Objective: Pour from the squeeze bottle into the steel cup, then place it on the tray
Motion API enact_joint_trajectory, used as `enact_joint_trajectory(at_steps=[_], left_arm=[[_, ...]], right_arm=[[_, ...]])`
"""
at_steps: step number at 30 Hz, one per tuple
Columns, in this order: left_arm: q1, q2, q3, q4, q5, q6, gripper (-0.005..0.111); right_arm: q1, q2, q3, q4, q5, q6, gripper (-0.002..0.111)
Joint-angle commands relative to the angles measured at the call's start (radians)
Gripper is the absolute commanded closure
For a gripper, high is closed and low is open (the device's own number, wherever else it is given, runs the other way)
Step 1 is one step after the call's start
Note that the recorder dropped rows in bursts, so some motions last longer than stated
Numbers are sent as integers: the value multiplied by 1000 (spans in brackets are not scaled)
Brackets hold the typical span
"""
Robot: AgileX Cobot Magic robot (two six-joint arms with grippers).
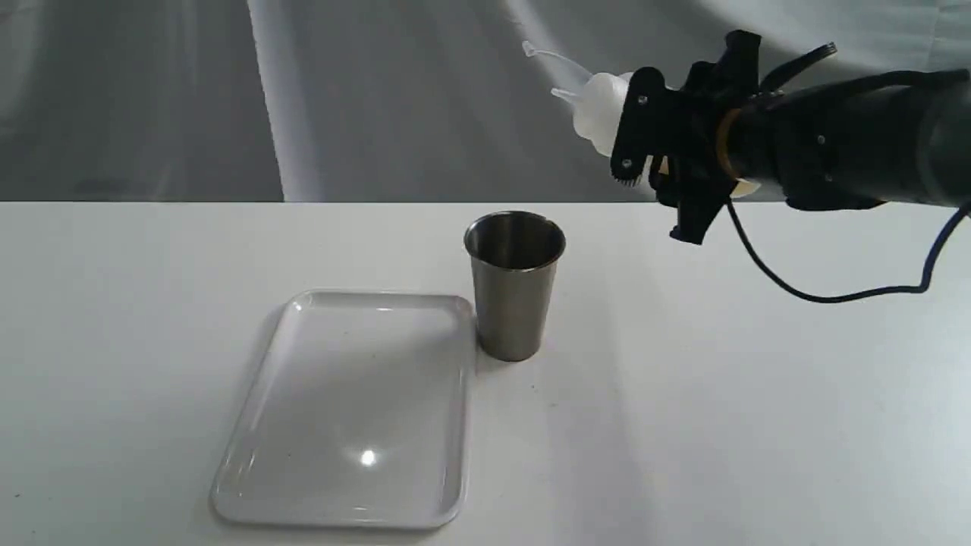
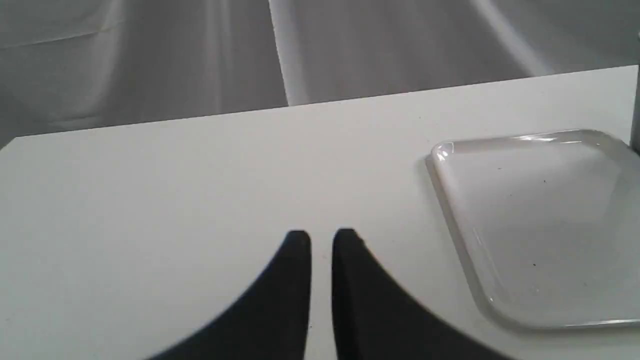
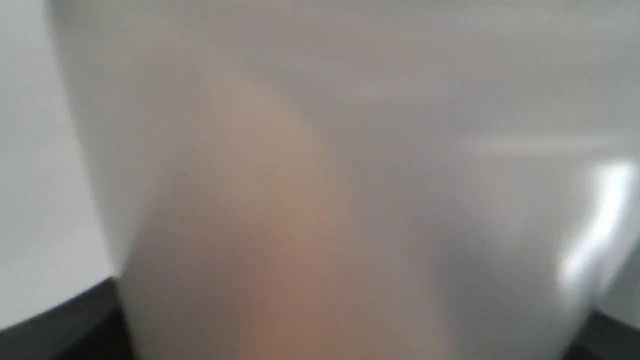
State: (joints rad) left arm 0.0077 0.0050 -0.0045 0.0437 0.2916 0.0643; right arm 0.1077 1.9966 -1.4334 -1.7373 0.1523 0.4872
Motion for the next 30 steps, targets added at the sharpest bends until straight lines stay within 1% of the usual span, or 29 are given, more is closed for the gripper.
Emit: enact_joint_trajectory(at_steps=[1,4,9,15,19,23,29,30], left_arm=[[3,-5,4,1,-7,-3,98],[3,-5,4,1,-7,-3,98],[3,-5,4,1,-7,-3,98],[3,-5,4,1,-7,-3,98],[3,-5,4,1,-7,-3,98],[3,-5,4,1,-7,-3,98],[3,-5,4,1,-7,-3,98],[3,-5,4,1,-7,-3,98]], right_arm=[[11,-8,2,-7,19,-76,108],[21,6,2,-7,24,-141,108],[44,29,2,-7,65,-181,108],[67,55,0,-7,113,-318,108],[72,55,0,-7,115,-348,108],[80,55,0,-7,125,-451,108],[80,55,0,-7,133,-479,108],[80,55,0,-7,133,-507,108]])
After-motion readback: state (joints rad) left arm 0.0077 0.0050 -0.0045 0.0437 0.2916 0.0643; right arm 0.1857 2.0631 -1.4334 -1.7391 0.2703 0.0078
